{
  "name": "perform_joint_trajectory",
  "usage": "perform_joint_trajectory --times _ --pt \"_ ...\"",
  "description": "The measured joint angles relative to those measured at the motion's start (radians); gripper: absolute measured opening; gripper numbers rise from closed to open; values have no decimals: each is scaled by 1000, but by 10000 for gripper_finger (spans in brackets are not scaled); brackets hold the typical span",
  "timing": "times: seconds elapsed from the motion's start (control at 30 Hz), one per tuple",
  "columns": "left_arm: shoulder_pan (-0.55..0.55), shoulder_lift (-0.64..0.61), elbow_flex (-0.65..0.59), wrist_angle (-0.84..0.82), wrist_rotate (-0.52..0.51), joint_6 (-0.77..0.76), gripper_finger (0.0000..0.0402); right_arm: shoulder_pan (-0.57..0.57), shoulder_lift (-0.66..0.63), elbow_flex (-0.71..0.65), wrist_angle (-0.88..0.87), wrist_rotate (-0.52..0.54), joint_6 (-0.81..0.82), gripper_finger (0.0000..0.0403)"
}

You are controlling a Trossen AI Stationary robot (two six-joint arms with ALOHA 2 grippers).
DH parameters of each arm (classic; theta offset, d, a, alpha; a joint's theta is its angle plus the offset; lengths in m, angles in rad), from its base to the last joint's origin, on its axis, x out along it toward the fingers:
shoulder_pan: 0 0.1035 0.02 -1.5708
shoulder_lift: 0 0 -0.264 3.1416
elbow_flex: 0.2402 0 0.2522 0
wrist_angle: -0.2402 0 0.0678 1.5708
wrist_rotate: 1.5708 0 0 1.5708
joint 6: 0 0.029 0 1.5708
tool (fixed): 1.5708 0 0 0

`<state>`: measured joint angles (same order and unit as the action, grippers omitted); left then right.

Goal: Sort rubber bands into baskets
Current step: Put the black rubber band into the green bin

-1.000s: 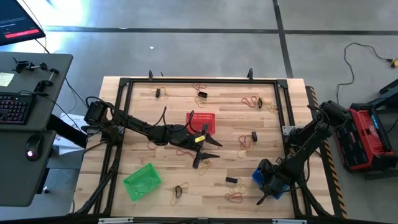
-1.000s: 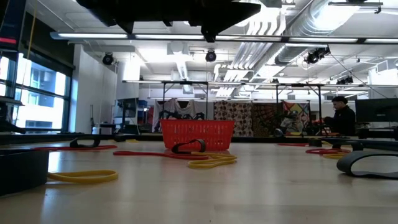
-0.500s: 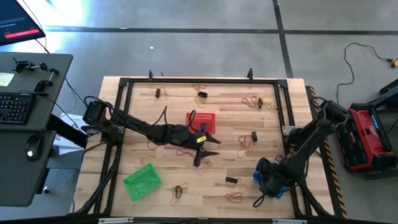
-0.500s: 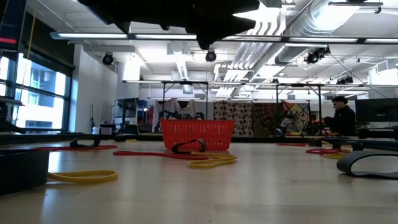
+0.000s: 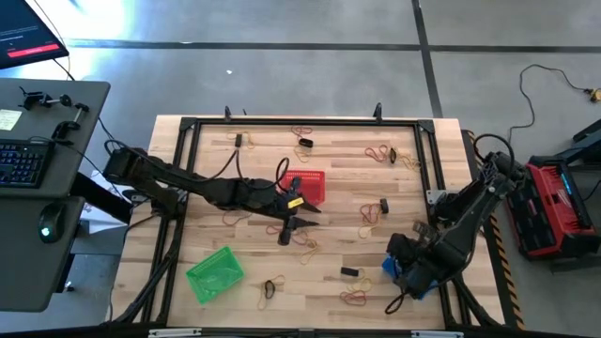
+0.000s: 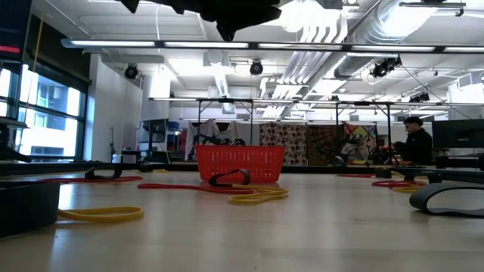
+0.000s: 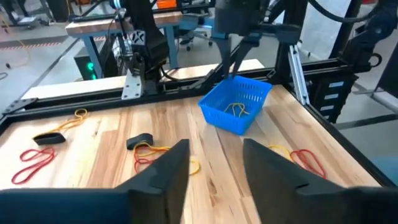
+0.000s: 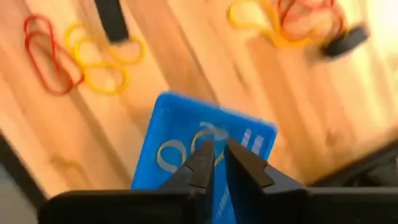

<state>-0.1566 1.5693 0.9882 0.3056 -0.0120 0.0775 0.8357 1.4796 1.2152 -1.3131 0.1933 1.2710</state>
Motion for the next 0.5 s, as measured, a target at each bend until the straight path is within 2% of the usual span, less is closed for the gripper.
perform_joint_trajectory --times 0.27,0.33,0.5 --pt "-1 9 -8 54 0 44 18 -109 0 -2 34 187 -204 1" --pt "0 9 -46 137 6 56 5 -147 0 -2 61 223 -259 0" --pt "27 9 -174 340 34 14 4 -243 0 -2 139 263 -412 0"
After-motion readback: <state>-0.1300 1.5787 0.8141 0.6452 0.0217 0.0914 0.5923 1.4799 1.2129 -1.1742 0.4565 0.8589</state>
